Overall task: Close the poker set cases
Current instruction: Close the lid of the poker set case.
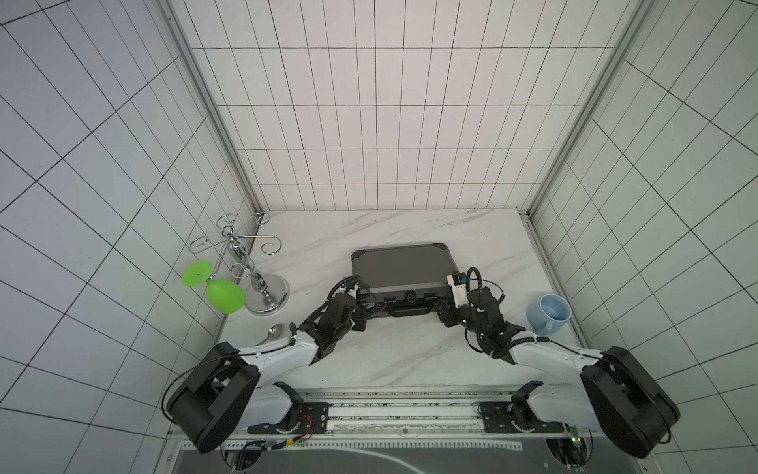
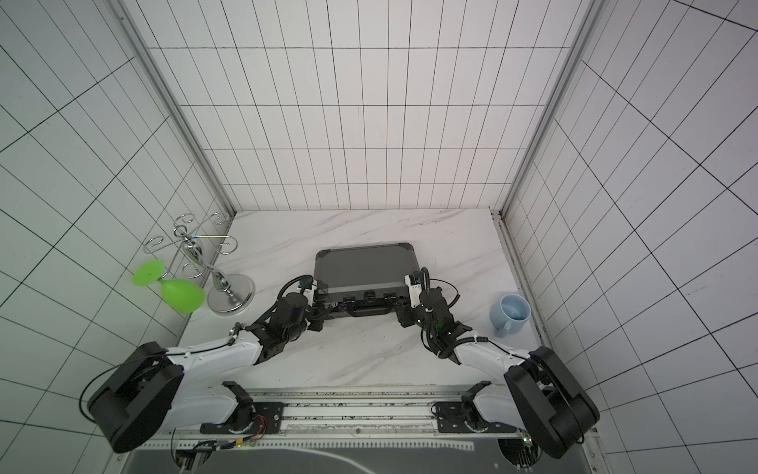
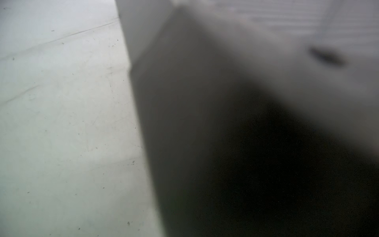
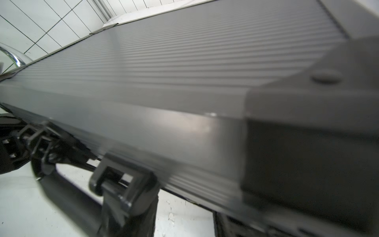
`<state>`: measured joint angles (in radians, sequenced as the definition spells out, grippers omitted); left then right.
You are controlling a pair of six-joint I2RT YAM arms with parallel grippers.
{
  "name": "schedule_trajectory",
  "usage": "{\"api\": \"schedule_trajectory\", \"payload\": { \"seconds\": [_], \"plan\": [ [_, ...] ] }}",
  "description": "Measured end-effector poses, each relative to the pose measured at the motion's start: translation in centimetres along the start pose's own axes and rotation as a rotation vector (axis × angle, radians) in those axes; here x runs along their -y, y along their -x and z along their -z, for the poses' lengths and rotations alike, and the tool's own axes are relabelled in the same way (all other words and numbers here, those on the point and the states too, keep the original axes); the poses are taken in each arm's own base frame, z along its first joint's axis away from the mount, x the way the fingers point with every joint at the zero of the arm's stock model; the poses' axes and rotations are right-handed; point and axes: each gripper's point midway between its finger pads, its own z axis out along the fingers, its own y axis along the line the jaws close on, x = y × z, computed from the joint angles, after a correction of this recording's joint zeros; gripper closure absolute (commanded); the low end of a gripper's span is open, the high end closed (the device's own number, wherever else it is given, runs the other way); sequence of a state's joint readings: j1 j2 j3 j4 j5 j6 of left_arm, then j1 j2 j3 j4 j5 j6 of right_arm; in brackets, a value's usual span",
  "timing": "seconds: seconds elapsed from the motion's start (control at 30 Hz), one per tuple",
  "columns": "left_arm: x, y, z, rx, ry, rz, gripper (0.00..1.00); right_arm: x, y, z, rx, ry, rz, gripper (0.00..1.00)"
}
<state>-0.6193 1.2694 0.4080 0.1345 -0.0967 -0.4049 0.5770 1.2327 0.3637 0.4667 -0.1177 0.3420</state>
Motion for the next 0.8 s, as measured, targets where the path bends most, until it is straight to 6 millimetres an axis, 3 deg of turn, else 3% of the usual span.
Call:
{"api": "schedule_trajectory", "payload": {
  "seconds": [0.37,0.8],
  "plan": [
    [1.9,-1.7,3.0,-0.027,-0.110,0.058,1.00,0.8,-2.8,0.8,-0.035,-0.055,-0.009,0.55],
    [3.2,2.7,8.1,0.149,-0.192,0.107,1.00,-0.2,-3.6,2.0,-0.037,-0.019,-0.040,0.55]
  ]
}}
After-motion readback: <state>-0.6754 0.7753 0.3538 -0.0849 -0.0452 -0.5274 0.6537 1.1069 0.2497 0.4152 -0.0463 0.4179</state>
